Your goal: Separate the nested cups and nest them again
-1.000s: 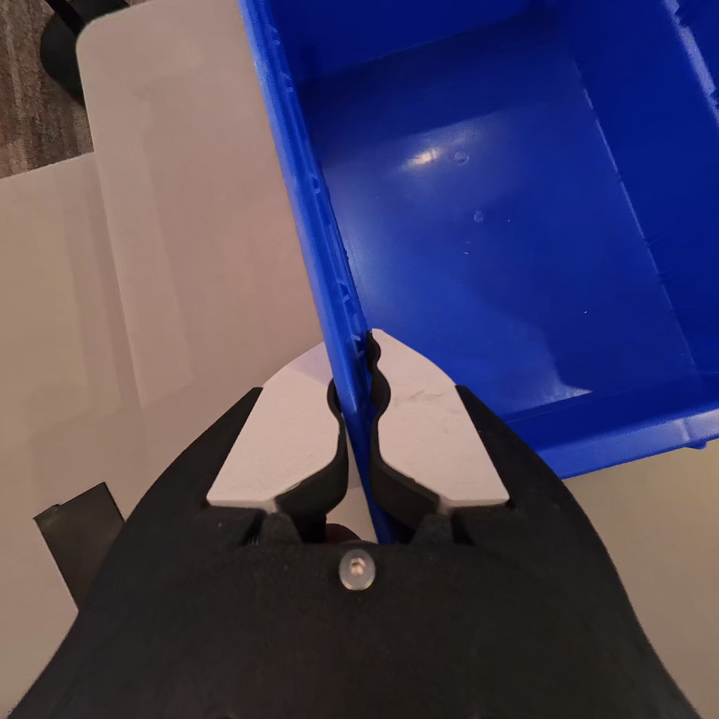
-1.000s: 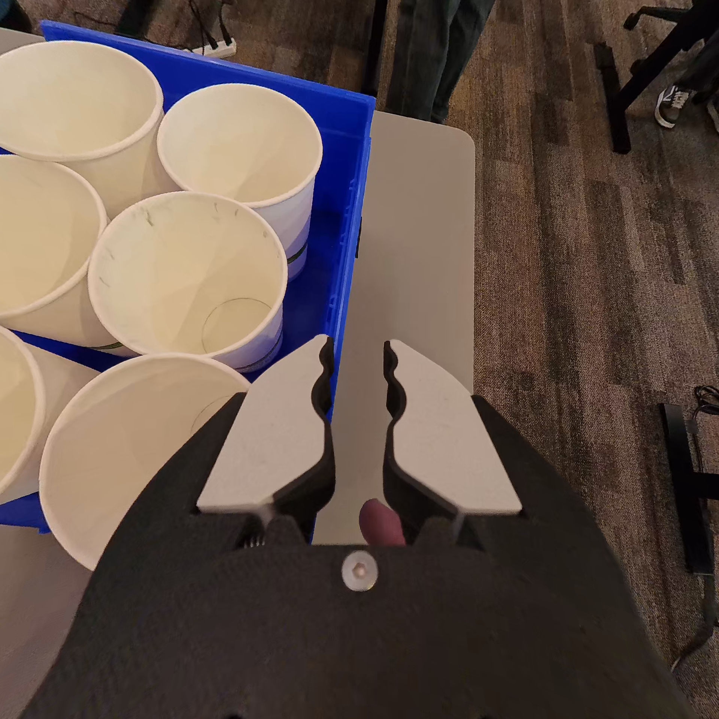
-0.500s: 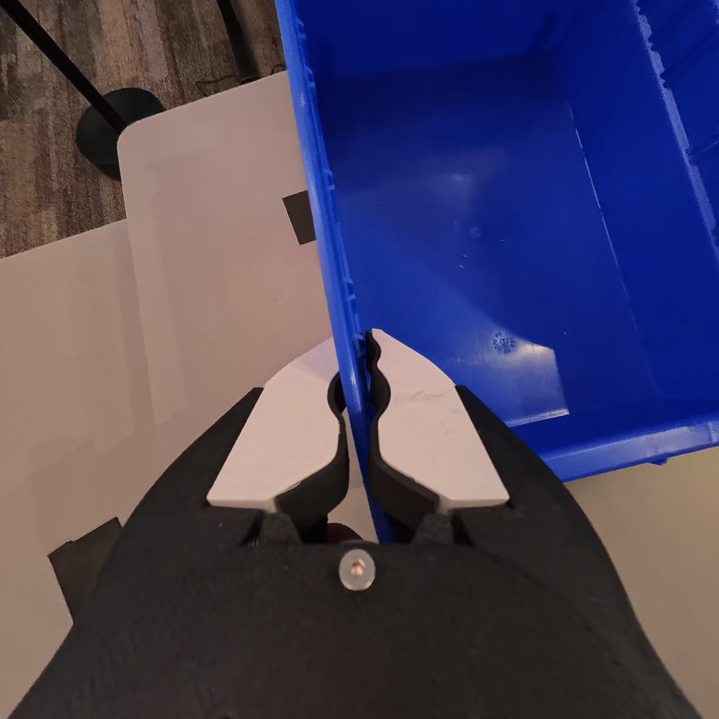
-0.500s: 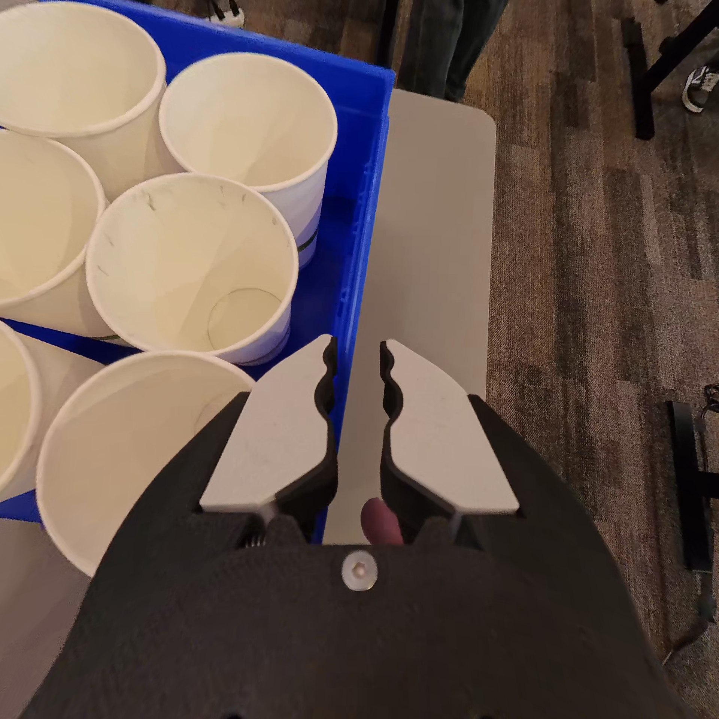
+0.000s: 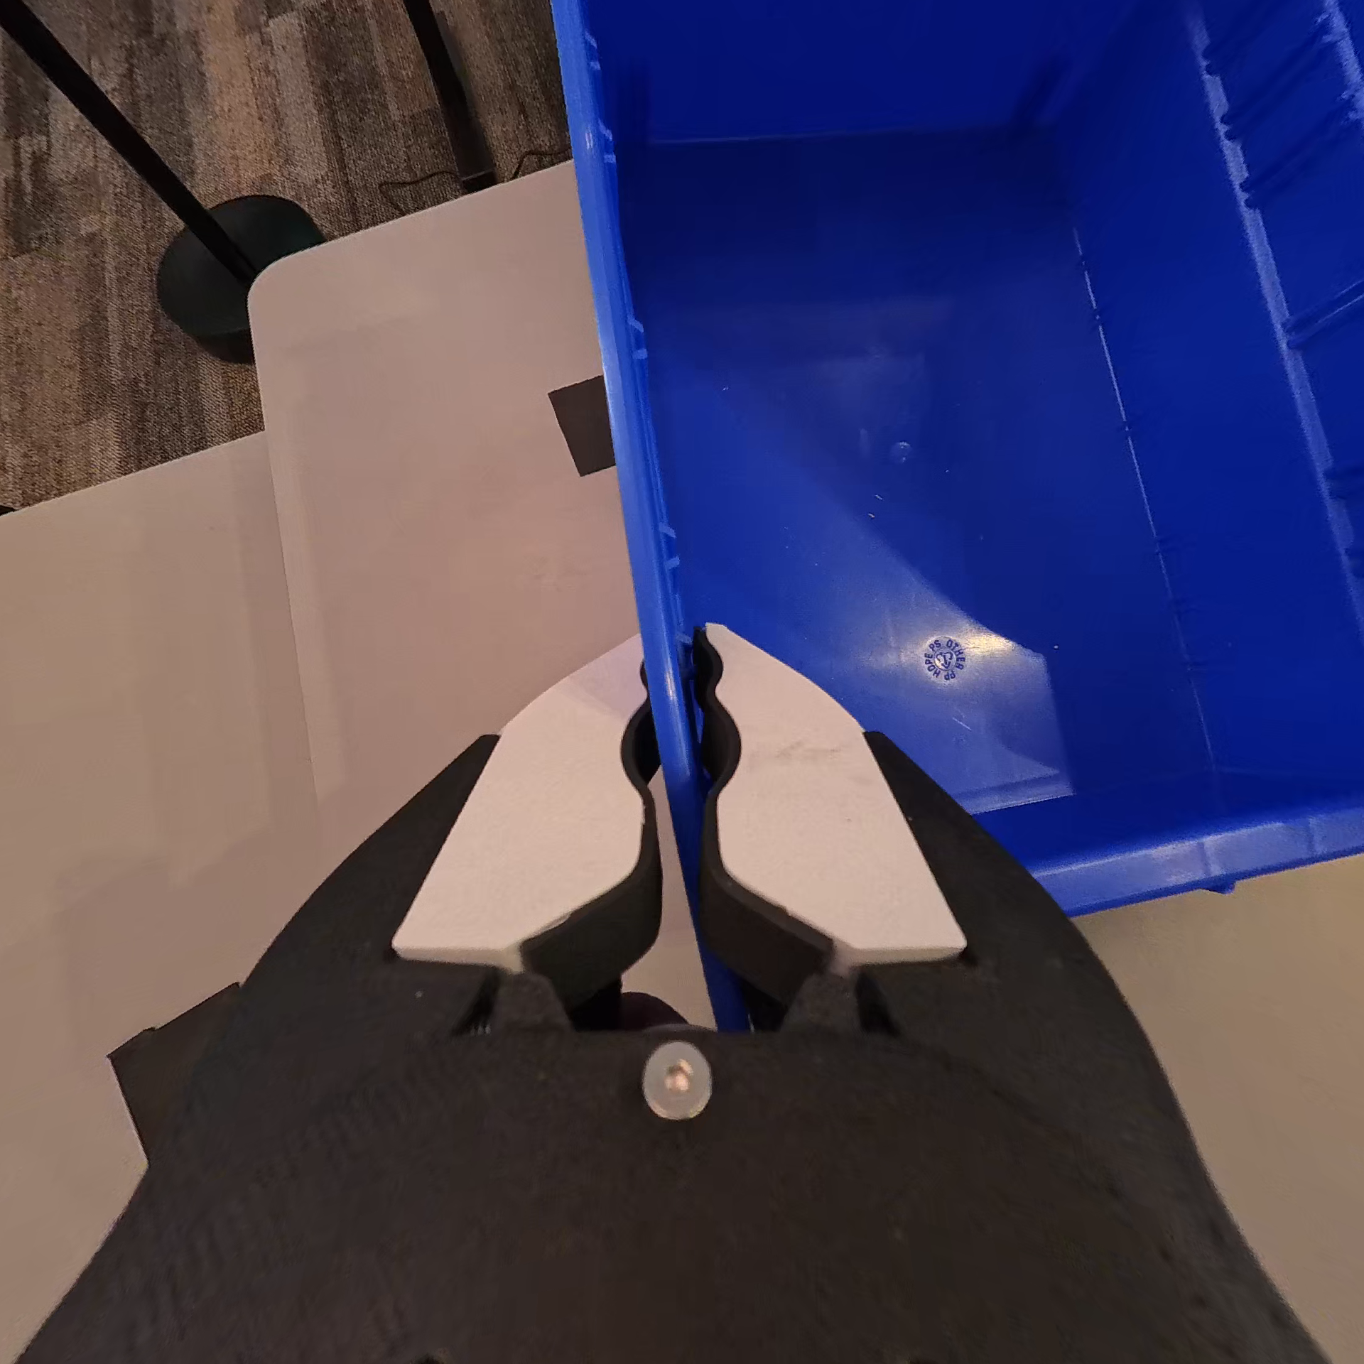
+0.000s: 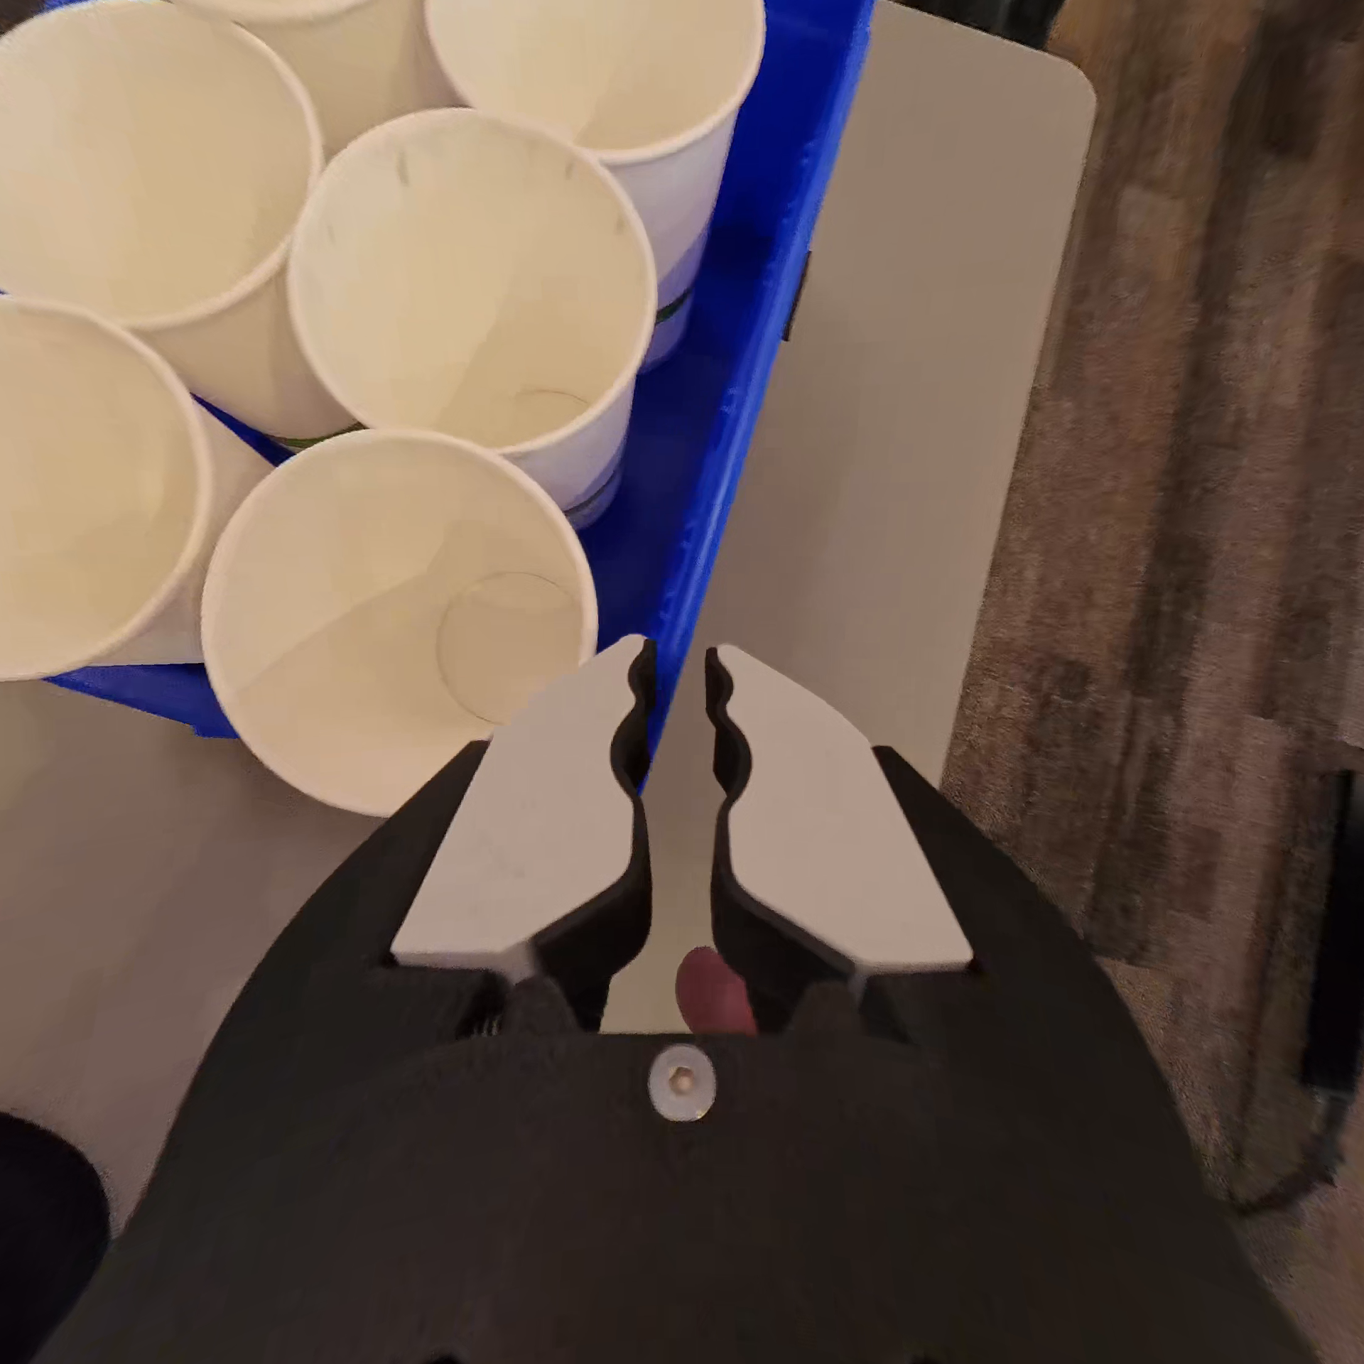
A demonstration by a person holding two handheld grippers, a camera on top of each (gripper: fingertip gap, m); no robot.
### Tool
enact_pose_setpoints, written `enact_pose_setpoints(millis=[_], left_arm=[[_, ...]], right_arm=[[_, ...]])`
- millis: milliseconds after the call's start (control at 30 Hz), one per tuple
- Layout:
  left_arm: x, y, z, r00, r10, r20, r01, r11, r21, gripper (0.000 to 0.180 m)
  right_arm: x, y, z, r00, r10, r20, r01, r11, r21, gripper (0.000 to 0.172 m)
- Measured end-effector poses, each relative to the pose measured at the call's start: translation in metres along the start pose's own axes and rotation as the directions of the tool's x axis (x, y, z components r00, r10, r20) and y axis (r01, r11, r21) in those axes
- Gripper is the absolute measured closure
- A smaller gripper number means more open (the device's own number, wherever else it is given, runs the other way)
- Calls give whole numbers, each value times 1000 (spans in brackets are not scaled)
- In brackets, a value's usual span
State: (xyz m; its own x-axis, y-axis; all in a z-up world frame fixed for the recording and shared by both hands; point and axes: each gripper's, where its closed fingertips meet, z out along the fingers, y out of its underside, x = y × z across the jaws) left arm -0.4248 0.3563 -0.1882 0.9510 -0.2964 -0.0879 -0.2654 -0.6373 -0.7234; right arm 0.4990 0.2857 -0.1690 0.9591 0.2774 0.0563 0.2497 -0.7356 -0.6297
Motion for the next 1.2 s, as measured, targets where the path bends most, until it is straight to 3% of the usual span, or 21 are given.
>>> enact_pose_setpoints(millis=[400,633,967,1200], left_arm=[[1,-4,-1,1000,3,-5,-3,1000,24,175],[-2,-2,-2,1000,-5,-2,5,1000,29,175],[-2,-4,-3,1000,1,4,-1,999,33,175],[-2,-4,-4,1000,5,5,-5,999,32,175]], right_arm=[[6,-14,45,998,40,40,-36,996,-85,160],[5,-18,49,991,81,102,-78,996,-36,167],[-31,-10,41,985,-4,172,12,999,-47,167],[-67,-7,36,930,-186,318,207,978,-35,166]])
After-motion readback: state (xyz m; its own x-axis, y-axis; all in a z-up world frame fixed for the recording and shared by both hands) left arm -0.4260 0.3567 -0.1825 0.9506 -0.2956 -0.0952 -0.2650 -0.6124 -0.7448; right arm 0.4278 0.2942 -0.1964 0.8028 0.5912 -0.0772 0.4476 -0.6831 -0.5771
